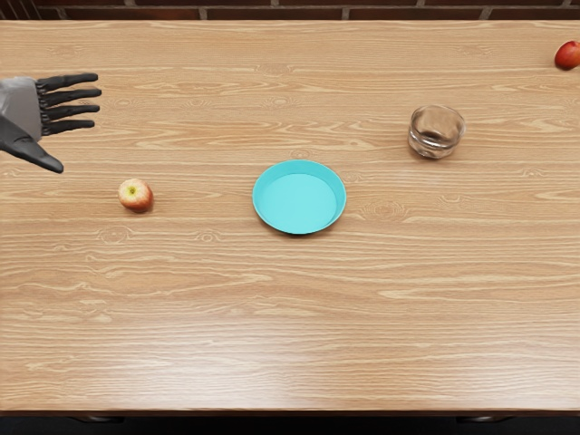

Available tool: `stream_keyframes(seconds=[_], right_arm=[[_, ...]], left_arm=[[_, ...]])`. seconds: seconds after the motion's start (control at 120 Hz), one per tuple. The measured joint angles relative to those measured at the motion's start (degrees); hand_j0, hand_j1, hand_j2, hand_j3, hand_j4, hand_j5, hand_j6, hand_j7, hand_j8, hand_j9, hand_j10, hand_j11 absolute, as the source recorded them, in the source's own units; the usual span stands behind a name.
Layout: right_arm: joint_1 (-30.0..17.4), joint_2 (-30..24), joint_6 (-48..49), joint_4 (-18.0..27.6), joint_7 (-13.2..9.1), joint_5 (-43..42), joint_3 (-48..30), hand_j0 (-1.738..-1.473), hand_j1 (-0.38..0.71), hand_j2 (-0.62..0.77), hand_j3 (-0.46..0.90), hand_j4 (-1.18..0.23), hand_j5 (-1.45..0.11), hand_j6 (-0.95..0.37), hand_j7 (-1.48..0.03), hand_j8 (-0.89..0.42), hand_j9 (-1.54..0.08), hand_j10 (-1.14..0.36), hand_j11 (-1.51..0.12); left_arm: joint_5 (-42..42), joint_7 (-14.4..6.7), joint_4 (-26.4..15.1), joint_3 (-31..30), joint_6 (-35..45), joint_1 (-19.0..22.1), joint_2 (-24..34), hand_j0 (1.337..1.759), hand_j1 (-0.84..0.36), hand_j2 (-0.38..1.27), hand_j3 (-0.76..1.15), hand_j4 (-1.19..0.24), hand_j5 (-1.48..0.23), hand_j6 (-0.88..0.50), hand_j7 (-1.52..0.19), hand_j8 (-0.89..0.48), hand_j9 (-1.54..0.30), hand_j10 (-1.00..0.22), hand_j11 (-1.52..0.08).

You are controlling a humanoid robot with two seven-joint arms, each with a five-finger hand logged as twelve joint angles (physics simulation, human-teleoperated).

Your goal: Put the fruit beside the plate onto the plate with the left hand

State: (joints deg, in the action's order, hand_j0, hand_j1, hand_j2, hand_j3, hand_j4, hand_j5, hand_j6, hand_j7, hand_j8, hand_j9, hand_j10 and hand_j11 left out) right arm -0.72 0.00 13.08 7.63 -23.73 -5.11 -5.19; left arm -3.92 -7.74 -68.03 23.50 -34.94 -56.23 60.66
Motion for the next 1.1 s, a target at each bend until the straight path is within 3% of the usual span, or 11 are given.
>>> stream_keyframes(seconds=[0.133, 0.325, 0.408, 0.483, 0.55, 0.667, 0.733, 0.867, 0.925, 1.1], right_arm=[[-0.8, 0.0, -0.1, 0.0, -0.1, 0.0, 0.0, -1.658, -0.35, 0.00, 0.00, 0.00, 0.00, 0.00, 0.00, 0.00, 0.00, 0.00, 0.00], [-1.4, 0.0, -0.2, -0.1, -0.1, 0.0, 0.0, -1.658, -0.35, 0.00, 0.00, 0.00, 0.00, 0.00, 0.00, 0.00, 0.00, 0.00, 0.00], [-1.5, 0.0, -0.2, -0.1, -0.1, 0.0, 0.0, -1.658, -0.35, 0.00, 0.00, 0.00, 0.00, 0.00, 0.00, 0.00, 0.00, 0.00, 0.00], [-1.5, 0.0, -0.2, -0.1, -0.1, 0.0, 0.0, -1.658, -0.35, 0.00, 0.00, 0.00, 0.00, 0.00, 0.00, 0.00, 0.00, 0.00, 0.00], [-1.6, 0.0, -0.2, -0.1, -0.1, 0.0, 0.0, -1.658, -0.35, 0.00, 0.00, 0.00, 0.00, 0.00, 0.00, 0.00, 0.00, 0.00, 0.00], [-1.6, 0.0, -0.2, -0.1, -0.1, 0.0, 0.0, -1.658, -0.35, 0.00, 0.00, 0.00, 0.00, 0.00, 0.00, 0.00, 0.00, 0.00, 0.00], [-1.6, 0.0, -0.2, -0.1, -0.1, 0.0, 0.0, -1.658, -0.35, 0.00, 0.00, 0.00, 0.00, 0.00, 0.00, 0.00, 0.00, 0.00, 0.00], [-1.6, 0.0, -0.2, -0.1, -0.1, 0.0, 0.0, -1.658, -0.35, 0.00, 0.00, 0.00, 0.00, 0.00, 0.00, 0.00, 0.00, 0.00, 0.00], [-1.6, 0.0, -0.2, -0.1, -0.1, 0.0, 0.0, -1.658, -0.35, 0.00, 0.00, 0.00, 0.00, 0.00, 0.00, 0.00, 0.00, 0.00, 0.00], [-1.6, 0.0, -0.2, -0.1, -0.1, 0.0, 0.0, -1.658, -0.35, 0.00, 0.00, 0.00, 0.00, 0.00, 0.00, 0.00, 0.00, 0.00, 0.00]], left_arm=[[-4.2, -0.1, -0.6, -0.2, 3.6, -0.1, -1.0, 1.658, 0.34, 0.00, 0.00, -0.01, -0.01, -0.01, -0.01, -0.01, -0.01, -0.01, -0.01], [-22.5, -0.3, -0.8, -2.8, 29.3, 0.4, -9.5, 1.658, 0.34, 0.00, 0.00, -0.01, -0.02, -0.01, -0.02, -0.01, -0.02, -0.01, -0.02], [-26.3, -0.4, -0.8, -7.4, 39.7, -0.1, -14.3, 1.658, 0.33, 0.00, 0.00, -0.02, -0.02, -0.02, -0.02, -0.02, -0.02, -0.02, -0.02], [-27.6, -0.4, -1.0, -15.9, 49.8, -6.6, -18.6, 1.658, 0.33, 0.00, 0.00, -0.02, -0.02, -0.02, -0.02, -0.02, -0.02, -0.02, -0.02], [-26.6, -0.4, -2.7, -22.7, 55.4, -8.4, -18.8, 1.658, 0.31, 0.01, 0.00, -0.03, -0.04, -0.03, -0.04, -0.03, -0.04, -0.03, -0.04], [-21.8, -0.6, -6.3, -33.8, 61.6, -12.6, -19.8, 1.658, 0.29, 0.01, 0.00, -0.05, -0.06, -0.05, -0.06, -0.05, -0.06, -0.05, -0.06], [-19.7, -2.7, -7.3, -37.5, 63.9, -13.2, -21.7, 1.658, 0.28, 0.01, 0.00, -0.06, -0.07, -0.06, -0.07, -0.06, -0.07, -0.06, -0.07], [-18.0, -5.2, -7.5, -41.2, 66.8, -14.3, -24.9, 1.658, 0.25, 0.02, 0.00, -0.08, -0.11, -0.08, -0.11, -0.08, -0.11, -0.08, -0.11], [-17.8, -5.7, -6.6, -42.8, 68.2, -16.3, -27.4, 1.658, 0.24, 0.02, 0.00, -0.10, -0.12, -0.10, -0.12, -0.10, -0.12, -0.10, -0.12], [-17.5, -6.1, -4.8, -44.9, 69.6, -16.5, -29.0, 1.658, 0.18, 0.03, 0.00, -0.14, -0.19, -0.14, -0.19, -0.14, -0.18, -0.14, -0.18]])
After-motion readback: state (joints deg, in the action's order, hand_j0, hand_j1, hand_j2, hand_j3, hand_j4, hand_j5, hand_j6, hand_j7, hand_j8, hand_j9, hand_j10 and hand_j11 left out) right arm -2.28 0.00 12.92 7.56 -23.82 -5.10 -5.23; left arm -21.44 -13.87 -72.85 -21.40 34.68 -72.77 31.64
